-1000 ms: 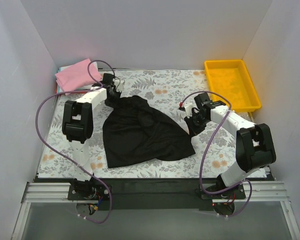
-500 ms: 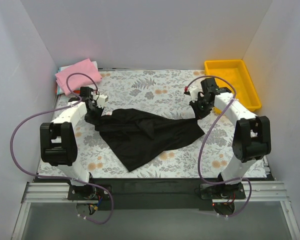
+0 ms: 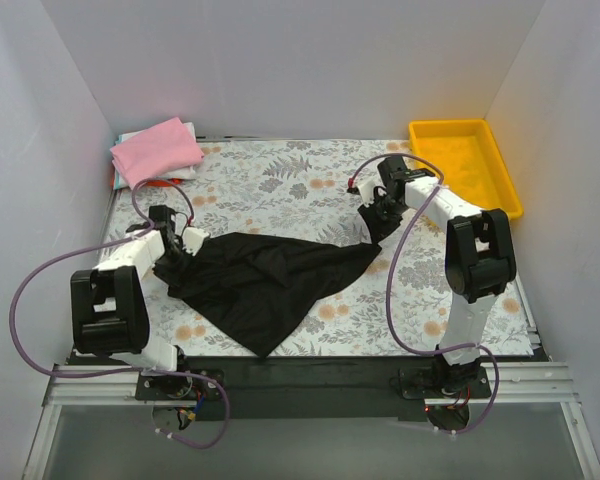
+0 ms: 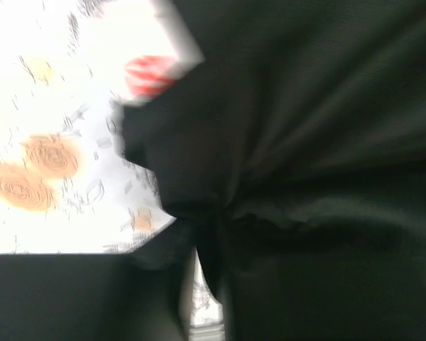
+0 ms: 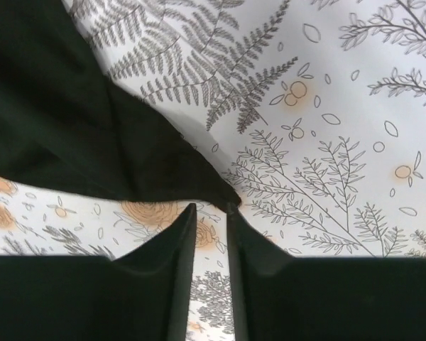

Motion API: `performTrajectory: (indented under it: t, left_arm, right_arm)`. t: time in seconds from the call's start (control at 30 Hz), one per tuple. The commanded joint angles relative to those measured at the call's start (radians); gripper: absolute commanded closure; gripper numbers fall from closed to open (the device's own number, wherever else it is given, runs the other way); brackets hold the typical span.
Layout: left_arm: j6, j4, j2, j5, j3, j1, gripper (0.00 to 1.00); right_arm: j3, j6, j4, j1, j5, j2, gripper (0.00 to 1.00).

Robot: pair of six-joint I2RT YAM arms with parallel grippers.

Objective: Fold and stack the t-shirts
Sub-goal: Flatten the tshirt out

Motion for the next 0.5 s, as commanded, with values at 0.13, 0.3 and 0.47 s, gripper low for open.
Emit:
performTrajectory:
  t: [0.13, 0.3, 0.47]
  left_arm:
    - [0.127, -0.163, -0.108, 0.243, 0.186, 0.004, 0.55]
    - [0.158, -0.245, -0.072, 0.466, 0.369, -0.026, 0.46]
    - [0.159, -0.232, -0.016, 0.54, 0.466, -0.137, 0.46]
  right_arm:
    - [-0.008, -0.024, -0.093, -0.082, -0.115, -0.102, 0.45]
    - [-0.024, -0.051, -0.146, -0.154, -0.149, -0.08, 0.46]
    - [-0.021, -0.034, -0.111, -0.154, -0.195, -0.054, 0.46]
